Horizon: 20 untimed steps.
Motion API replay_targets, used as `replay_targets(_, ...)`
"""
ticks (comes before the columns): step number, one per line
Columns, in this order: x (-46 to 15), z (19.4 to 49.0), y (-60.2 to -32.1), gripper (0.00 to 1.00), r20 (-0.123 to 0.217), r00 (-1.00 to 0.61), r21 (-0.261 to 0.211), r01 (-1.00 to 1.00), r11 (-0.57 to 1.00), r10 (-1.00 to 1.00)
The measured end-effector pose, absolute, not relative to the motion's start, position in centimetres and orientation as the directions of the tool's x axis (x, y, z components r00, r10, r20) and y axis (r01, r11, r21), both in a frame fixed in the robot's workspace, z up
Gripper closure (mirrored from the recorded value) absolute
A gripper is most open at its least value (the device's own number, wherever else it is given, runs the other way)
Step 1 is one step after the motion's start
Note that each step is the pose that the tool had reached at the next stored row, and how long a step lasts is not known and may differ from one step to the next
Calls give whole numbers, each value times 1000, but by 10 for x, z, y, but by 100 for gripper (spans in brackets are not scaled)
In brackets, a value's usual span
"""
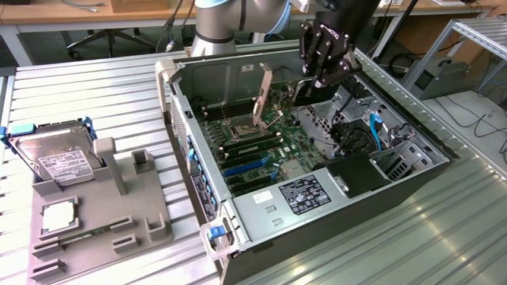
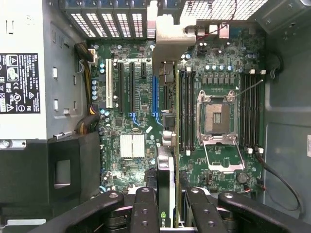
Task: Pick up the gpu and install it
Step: 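Insert the gpu into the slot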
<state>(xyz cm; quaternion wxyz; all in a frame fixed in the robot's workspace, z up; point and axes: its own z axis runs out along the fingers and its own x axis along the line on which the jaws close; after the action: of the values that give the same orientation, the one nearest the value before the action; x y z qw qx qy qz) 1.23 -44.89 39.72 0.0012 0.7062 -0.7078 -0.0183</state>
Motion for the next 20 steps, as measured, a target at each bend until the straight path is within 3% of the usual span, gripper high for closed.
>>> replay_targets(20, 3, 372, -449, 73, -24, -3, 25, -1000, 2, -1000)
